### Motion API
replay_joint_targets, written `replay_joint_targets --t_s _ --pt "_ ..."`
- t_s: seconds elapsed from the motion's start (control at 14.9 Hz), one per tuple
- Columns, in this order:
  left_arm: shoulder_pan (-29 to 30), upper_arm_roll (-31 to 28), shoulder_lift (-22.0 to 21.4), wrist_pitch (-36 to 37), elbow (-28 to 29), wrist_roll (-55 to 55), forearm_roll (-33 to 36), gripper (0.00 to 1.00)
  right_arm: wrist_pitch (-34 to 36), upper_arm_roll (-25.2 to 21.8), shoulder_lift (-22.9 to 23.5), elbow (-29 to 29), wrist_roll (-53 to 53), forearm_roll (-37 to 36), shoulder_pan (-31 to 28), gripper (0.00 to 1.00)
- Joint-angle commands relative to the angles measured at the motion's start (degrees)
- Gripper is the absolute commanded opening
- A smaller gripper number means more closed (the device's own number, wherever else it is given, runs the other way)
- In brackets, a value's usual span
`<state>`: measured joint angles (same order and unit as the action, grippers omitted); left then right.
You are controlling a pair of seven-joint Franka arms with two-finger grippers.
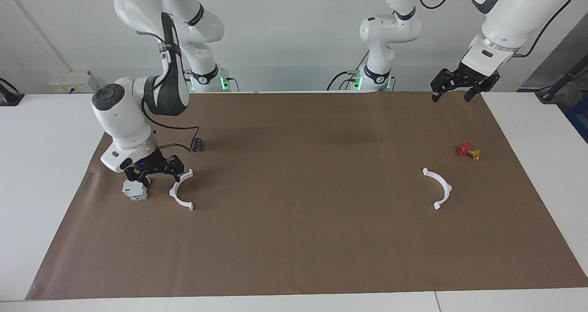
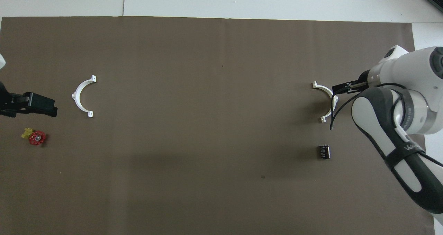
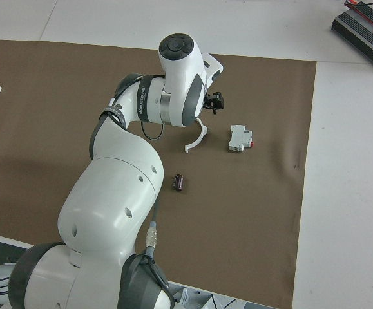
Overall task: Assemble drain pipe with both arms
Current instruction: 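Grasp the white half-ring clamp with the right gripper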
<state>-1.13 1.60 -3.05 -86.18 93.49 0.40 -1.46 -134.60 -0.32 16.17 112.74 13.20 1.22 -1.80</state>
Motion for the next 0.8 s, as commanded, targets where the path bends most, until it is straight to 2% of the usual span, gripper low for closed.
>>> replay_joint_targets --t_s 0.0,0.27,0.33,0.4,0.47,0.54,0.6,0.67,0.74 --pt "0.1 -0.1 -0.7 -1.4 1.4 0.7 0.3 1.0 -2.9 0.2 0.0 2.5 2.7 1.4 -0.7 1.0" --pt "0.1 -0.1 -0.7 -1.4 1.4 0.7 0.3 1.0 -7.6 0.2 2.6 4.5 3.0 1.6 -0.8 1.0" --pt "0.1 -0.1 -0.6 -1.4 1.4 0.7 0.3 1.0 -7.6 0.2 2.6 4.5 3.0 1.6 -0.8 0.98" --pt "0.1 -0.1 -0.6 -1.4 1.4 0.7 0.3 1.0 -7.5 0.2 2.6 4.5 3.2 1.6 -0.9 0.9" --pt "0.2 -0.1 -0.6 -1.4 1.4 0.7 0.3 1.0 -7.6 0.2 2.6 4.6 3.8 1.6 -0.9 0.78" --pt "0.1 -0.1 -0.6 -1.4 1.4 0.7 0.3 1.0 -7.4 0.2 2.6 4.8 3.9 1.6 -0.9 0.6" --pt "0.1 -0.1 -0.6 -1.4 1.4 0.7 0.3 1.0 -7.4 0.2 2.6 4.9 4.2 1.6 -0.9 0.24" --pt "0.1 -0.1 -0.6 -1.4 1.4 0.7 0.3 1.0 -7.5 0.2 2.6 4.9 3.6 1.7 -0.9 0.0" --pt "0.1 -0.1 -0.6 -1.4 1.4 0.7 0.3 1.0 -7.5 0.2 2.6 4.9 3.1 1.9 -0.9 0.0"
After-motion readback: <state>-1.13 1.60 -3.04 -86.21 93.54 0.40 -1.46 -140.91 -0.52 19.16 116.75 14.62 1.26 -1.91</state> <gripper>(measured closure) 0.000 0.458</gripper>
